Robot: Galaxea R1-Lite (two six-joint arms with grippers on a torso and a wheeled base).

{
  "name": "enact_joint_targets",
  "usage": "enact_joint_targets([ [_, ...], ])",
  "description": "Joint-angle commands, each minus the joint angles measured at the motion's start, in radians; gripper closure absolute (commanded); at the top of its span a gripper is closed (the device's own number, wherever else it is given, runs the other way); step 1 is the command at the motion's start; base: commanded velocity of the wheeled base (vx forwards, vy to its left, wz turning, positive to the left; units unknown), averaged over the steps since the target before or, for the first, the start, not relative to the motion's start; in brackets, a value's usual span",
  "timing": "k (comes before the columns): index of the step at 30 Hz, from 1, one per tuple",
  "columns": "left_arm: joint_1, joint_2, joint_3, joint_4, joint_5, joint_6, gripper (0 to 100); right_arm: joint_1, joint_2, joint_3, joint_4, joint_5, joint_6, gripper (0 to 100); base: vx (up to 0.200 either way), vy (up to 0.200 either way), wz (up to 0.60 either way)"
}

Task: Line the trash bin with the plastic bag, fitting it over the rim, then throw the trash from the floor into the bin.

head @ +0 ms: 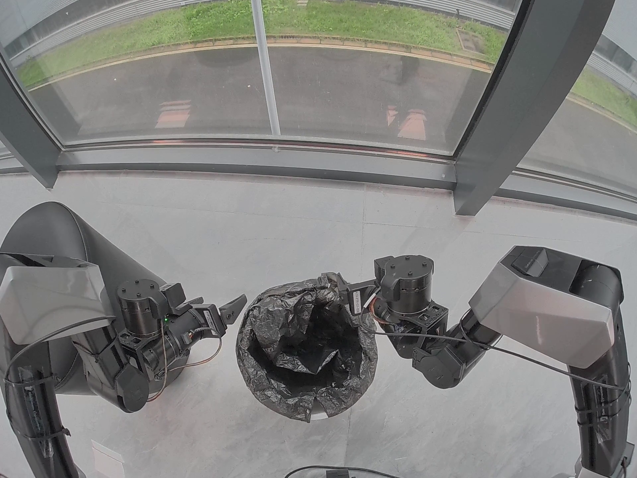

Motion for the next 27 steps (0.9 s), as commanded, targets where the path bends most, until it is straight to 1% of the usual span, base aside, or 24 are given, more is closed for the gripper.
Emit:
enact_joint_targets([
  [1,-0.018,-0.080,0.036,-0.001,0.000,-0.001,0,0.029,-0.041,0.021,0.000,0.000,0.011,0,0.000,0.000,0.00],
  [7,-0.022,-0.127,0.074,-0.017,0.000,-0.032,0,0.059,-0.077,0.059,0.000,0.000,0.025,0,0.000,0.000,0.00],
  [11,-0.029,-0.134,0.117,-0.090,0.000,-0.047,0,0.101,-0.079,0.087,0.000,0.000,0.040,0,0.000,0.000,0.00],
  [15,-0.071,-0.157,0.148,-0.103,0.000,-0.055,0,0.165,-0.079,0.113,0.002,0.000,0.083,0,0.000,0.000,0.00],
  [16,-0.071,-0.157,0.148,-0.103,0.000,-0.055,0,0.165,-0.079,0.113,0.002,0.000,0.083,0,0.000,0.000,0.00],
  [17,-0.096,-0.178,0.163,-0.103,0.000,-0.076,0,0.196,-0.076,0.125,0.003,0.000,0.091,0,0.000,0.000,0.00],
  [20,-0.130,-0.200,0.183,-0.103,0.000,-0.095,0,0.210,-0.065,0.133,0.003,0.000,0.091,0,0.000,0.000,0.00],
  [23,-0.194,-0.178,0.220,-0.103,0.013,-0.067,0,0.202,-0.057,0.133,-0.004,0.000,0.097,0,0.000,0.000,0.00],
  [25,-0.223,-0.147,0.220,-0.104,0.048,-0.013,0,0.191,-0.073,0.142,-0.008,0.000,0.120,0,0.000,0.000,0.00],
  [27,-0.249,-0.129,0.217,-0.104,0.102,0.063,0,0.182,-0.116,0.158,-0.008,0.000,0.148,0,0.000,0.000,0.00],
])
